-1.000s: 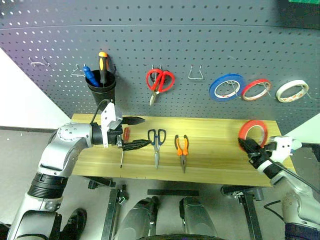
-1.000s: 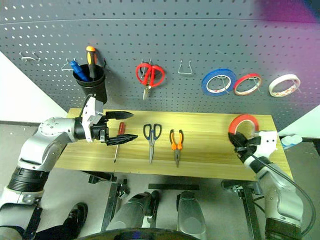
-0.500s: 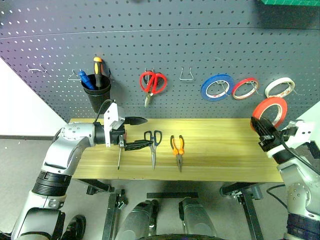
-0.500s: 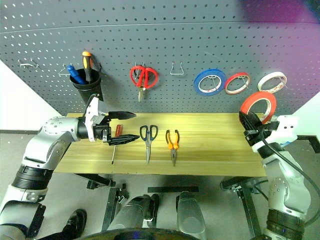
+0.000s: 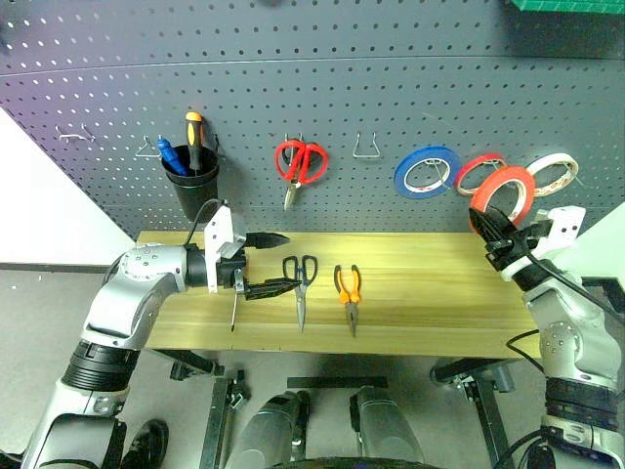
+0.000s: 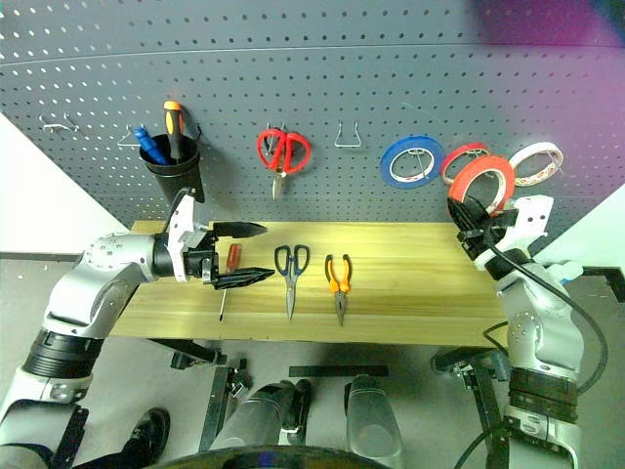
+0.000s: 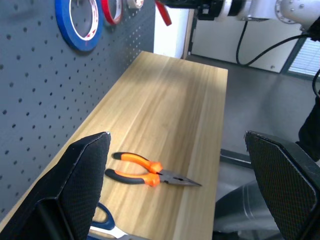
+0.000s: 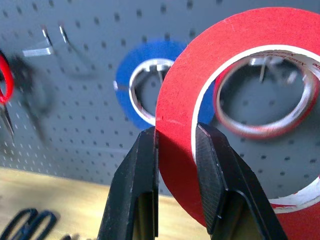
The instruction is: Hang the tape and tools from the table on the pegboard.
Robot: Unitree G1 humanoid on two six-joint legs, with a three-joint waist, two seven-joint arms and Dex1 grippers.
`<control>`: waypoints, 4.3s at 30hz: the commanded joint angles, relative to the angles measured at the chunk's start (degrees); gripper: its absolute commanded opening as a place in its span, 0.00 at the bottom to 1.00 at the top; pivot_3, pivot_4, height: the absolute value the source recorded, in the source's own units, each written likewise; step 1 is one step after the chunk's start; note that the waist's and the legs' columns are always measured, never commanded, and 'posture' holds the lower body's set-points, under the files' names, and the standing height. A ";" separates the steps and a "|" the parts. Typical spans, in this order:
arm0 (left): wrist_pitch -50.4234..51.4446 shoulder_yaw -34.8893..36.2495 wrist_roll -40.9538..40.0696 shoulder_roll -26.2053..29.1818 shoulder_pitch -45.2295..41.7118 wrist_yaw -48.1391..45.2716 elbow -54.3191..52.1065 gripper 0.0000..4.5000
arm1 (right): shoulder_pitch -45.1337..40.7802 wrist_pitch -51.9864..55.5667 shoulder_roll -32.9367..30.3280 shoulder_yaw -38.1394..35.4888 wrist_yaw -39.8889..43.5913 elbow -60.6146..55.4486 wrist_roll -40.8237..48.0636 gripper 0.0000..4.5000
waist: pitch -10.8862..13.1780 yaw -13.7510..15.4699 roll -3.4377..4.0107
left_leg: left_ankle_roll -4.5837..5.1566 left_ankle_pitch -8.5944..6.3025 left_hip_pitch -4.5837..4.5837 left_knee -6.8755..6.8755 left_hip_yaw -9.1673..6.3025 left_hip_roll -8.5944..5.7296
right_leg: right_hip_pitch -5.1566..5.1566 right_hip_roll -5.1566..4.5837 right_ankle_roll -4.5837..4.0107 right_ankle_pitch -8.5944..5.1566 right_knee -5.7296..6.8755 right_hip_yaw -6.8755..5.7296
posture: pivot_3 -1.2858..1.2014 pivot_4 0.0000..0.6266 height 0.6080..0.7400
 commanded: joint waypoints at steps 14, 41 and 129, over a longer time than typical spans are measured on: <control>1.89 1.98 -2.09 1.82 2.06 1.72 -5.48 1.00 | -10.49 -9.47 -1.89 2.23 4.70 16.98 -4.53 0.65 | -0.06 0.12 0.01 | -0.03 0.02 0.01 0.00 0.05 0.11 | -0.01 0.14 -0.08 0.06 0.01 0.06 | 0.47 0.19 1.00; 1.10 10.62 -1.92 6.77 9.28 4.15 -4.68 1.00 | 4.82 15.09 6.05 20.36 -7.82 -11.52 -10.25 1.00 | -0.09 0.22 0.03 | -0.04 0.01 0.02 -0.08 0.07 0.19 | -0.20 0.20 -0.15 0.08 0.01 0.15 | 0.48 0.24 1.00; 8.97 17.84 -10.04 10.69 22.17 10.77 -20.55 1.00 | -12.35 47.81 29.40 27.22 -35.85 5.07 -28.11 1.00 | 2.81 3.44 -0.93 | -0.33 0.15 -0.15 -1.27 0.03 0.26 | -1.00 0.18 -0.48 -0.08 -0.25 0.19 | 0.54 0.39 1.00</control>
